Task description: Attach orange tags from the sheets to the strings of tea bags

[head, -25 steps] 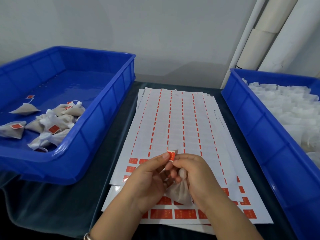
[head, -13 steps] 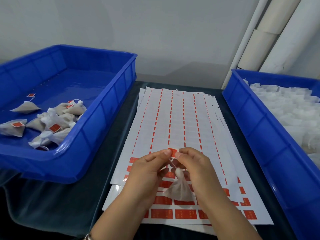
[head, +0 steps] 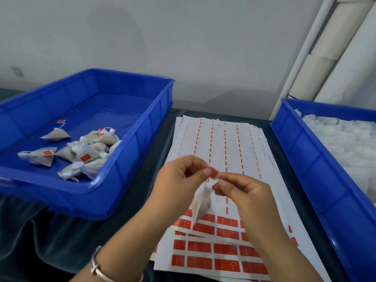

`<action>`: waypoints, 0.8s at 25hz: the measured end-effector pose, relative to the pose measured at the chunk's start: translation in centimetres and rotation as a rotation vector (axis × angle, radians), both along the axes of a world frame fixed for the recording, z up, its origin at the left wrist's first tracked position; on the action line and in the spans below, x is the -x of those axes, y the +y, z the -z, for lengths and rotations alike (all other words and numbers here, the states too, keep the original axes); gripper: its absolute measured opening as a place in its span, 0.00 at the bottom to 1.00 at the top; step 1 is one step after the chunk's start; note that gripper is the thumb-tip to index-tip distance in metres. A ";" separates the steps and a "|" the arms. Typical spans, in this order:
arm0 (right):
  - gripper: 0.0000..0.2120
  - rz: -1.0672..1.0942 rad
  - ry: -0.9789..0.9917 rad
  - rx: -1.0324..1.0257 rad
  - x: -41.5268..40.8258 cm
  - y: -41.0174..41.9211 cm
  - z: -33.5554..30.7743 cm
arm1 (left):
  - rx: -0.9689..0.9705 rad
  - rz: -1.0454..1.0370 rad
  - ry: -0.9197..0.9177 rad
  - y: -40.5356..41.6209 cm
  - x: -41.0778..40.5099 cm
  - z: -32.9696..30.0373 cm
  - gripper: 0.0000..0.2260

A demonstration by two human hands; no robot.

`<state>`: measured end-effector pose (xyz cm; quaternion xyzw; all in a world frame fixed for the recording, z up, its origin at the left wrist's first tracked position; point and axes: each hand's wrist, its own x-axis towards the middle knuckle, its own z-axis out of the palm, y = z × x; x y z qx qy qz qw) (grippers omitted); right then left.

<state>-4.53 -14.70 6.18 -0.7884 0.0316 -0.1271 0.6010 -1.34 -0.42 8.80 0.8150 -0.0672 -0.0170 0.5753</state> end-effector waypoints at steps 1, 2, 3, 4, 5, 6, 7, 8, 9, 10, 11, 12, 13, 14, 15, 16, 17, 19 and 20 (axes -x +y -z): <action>0.08 -0.016 -0.004 -0.041 0.0 0.0 -0.4 | 0.008 -0.019 -0.062 0.7 -0.3 -1.5 0.05; 0.09 -0.024 -0.010 -0.072 0.1 0.0 -0.7 | 0.029 -0.048 -0.136 1.5 -0.7 -3.0 0.06; 0.09 -0.029 -0.011 -0.089 0.2 0.1 -1.0 | 0.056 -0.086 -0.218 2.5 -1.3 -4.7 0.06; 0.09 -0.032 -0.002 -0.098 0.3 0.2 -1.0 | 0.078 -0.130 -0.301 3.6 -2.2 -6.3 0.06; 0.10 -0.037 0.013 -0.104 0.4 0.3 -1.0 | 0.101 -0.182 -0.376 4.9 -3.3 -7.8 0.06; 0.10 -0.042 0.033 -0.111 0.4 0.4 -1.0 | 0.129 -0.236 -0.431 6.2 -4.6 -9.2 0.07; 0.10 -0.044 0.054 -0.121 0.5 0.3 -0.9 | 0.158 -0.292 -0.457 7.4 -6.1 -10.3 0.07; 0.10 -0.045 0.070 -0.127 0.5 0.2 -0.8 | 0.167 -0.346 -0.459 8.5 -7.6 -11.1 0.07; 0.10 -0.046 0.084 -0.128 0.5 0.1 -0.6 | 0.155 -0.392 -0.443 9.4 -9.0 -11.4 0.07; 0.09 -0.048 0.097 -0.125 0.6 0.0 -0.6 | 0.119 -0.431 -0.416 10.2 -10.3 -11.4 0.07; 0.09 -0.054 0.110 -0.119 0.6 -0.1 -0.5 | 0.051 -0.465 -0.387 10.9 -11.4 -11.0 0.07; 0.08 -0.064 0.124 -0.111 0.6 -0.1 -0.4 | -0.066 -0.502 -0.361 11.4 -12.4 -10.3 0.06; 0.08 -0.075 0.140 -0.101 0.6 -0.1 -0.2 | -0.224 -0.537 -0.336 11.9 -13.2 -9.5 0.07; 0.07 -0.086 0.161 -0.090 0.6 -0.1 0.0 | -0.387 -0.554 -0.290 12.2 -13.7 -8.7 0.09; 0.07 -0.094 0.186 -0.074 0.5 -0.1 0.2 | -0.536 -0.546 -0.223 12.4 -13.9 -7.8 0.11; 0.06 -0.100 0.214 -0.055 0.4 0.0 0.5 | -0.636 -0.534 -0.148 12.4 -13.9 -7.2 0.11; 0.06 -0.102 0.239 -0.035 0.3 0.1 0.7 | -0.689 -0.531 -0.090 12.4 -13.8 -6.6 0.10; 0.07 -0.096 0.277 -0.007 0.0 0.3 0.9 | -0.698 -0.544 -0.065 11.6 -13.1 -6.0 0.08; 0.07 -0.089 0.282 0.002 -0.1 0.3 0.7 | -0.672 -0.536 -0.106 10.5 -12.5 -6.0 0.07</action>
